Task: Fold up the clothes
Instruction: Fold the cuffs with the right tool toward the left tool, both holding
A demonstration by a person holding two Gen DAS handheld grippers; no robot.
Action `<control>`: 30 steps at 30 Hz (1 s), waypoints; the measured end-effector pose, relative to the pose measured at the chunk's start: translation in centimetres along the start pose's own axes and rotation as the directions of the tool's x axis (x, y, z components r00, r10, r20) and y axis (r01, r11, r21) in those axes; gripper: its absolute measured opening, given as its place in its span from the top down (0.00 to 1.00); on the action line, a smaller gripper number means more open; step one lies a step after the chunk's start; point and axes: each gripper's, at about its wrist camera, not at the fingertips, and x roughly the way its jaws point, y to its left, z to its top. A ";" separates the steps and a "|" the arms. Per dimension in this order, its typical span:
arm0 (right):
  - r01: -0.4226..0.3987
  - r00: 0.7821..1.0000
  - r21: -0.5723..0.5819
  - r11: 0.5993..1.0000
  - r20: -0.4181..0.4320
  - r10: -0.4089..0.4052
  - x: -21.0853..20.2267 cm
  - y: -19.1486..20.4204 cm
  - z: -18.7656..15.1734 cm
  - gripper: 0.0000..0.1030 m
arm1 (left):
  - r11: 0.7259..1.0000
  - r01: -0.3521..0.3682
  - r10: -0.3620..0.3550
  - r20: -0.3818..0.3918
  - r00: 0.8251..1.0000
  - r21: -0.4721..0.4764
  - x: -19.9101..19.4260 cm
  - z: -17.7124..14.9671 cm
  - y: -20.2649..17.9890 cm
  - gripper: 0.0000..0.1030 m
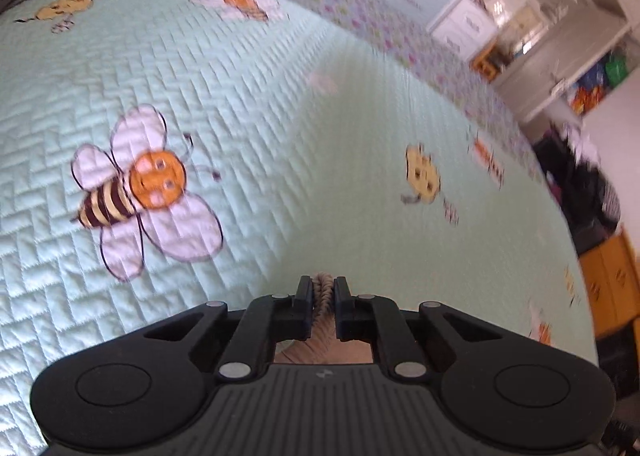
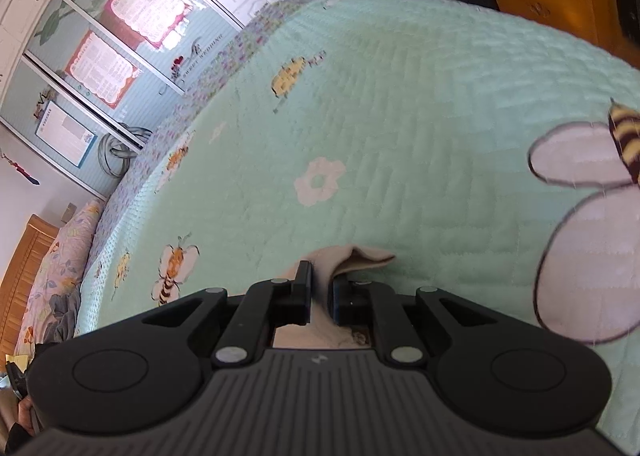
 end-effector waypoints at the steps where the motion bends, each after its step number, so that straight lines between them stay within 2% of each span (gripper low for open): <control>1: -0.001 1.000 -0.008 1.000 0.005 0.001 0.1 0.3 0.4 0.91 | 1.000 0.016 -0.016 0.033 0.999 -0.010 -0.4 0.4 0.0 0.90; 6: -0.058 0.998 -0.029 0.998 0.038 0.059 1.4 2.4 3.0 0.93 | 0.995 0.088 -0.077 0.185 0.980 -0.053 -1.6 2.7 -0.3 0.90; 11: -0.054 0.998 -0.037 0.998 0.043 0.056 2.3 2.8 4.0 0.93 | 0.999 0.033 -0.031 0.171 0.985 -0.010 0.0 3.8 -1.3 0.89; 16: -0.032 0.999 -0.051 0.998 0.023 0.033 3.8 3.1 6.0 0.93 | 1.000 0.019 -0.016 0.163 0.987 -0.016 1.8 5.2 -1.7 0.89; 18: -0.074 0.994 -0.057 0.996 0.070 0.078 3.9 4.1 7.8 0.93 | 1.000 0.012 -0.015 0.213 0.977 0.017 1.6 5.9 -2.4 0.91; 20: -0.108 0.985 -0.068 0.992 0.131 0.116 3.9 4.8 9.6 0.93 | 1.000 0.003 -0.005 0.255 0.967 0.009 1.5 6.9 -2.4 0.91; 22: -0.089 0.987 -0.058 0.994 0.126 0.096 5.2 4.3 10.3 0.93 | 0.999 -0.031 0.036 0.229 0.973 -0.027 2.6 7.7 -1.8 0.91; 23: -0.077 0.989 -0.052 0.996 0.120 0.082 5.9 4.0 10.6 0.92 | 0.998 -0.060 0.062 0.198 0.978 -0.016 3.3 7.6 -1.6 0.91; 26: 0.028 0.999 -0.057 0.998 0.045 -0.025 8.1 2.3 9.2 0.92 | 0.988 -0.140 0.132 0.112 0.985 0.069 4.7 6.5 -1.2 0.91; 28: 0.052 0.998 -0.046 0.998 0.039 -0.051 7.7 1.0 7.9 0.86 | 0.976 -0.178 0.174 0.044 0.984 0.124 4.5 5.3 -0.3 0.86; 30: 0.041 0.997 0.021 0.999 0.071 -0.042 5.6 -0.6 6.9 0.75 | 0.969 -0.194 0.197 -0.001 0.980 0.153 3.2 3.6 1.2 0.84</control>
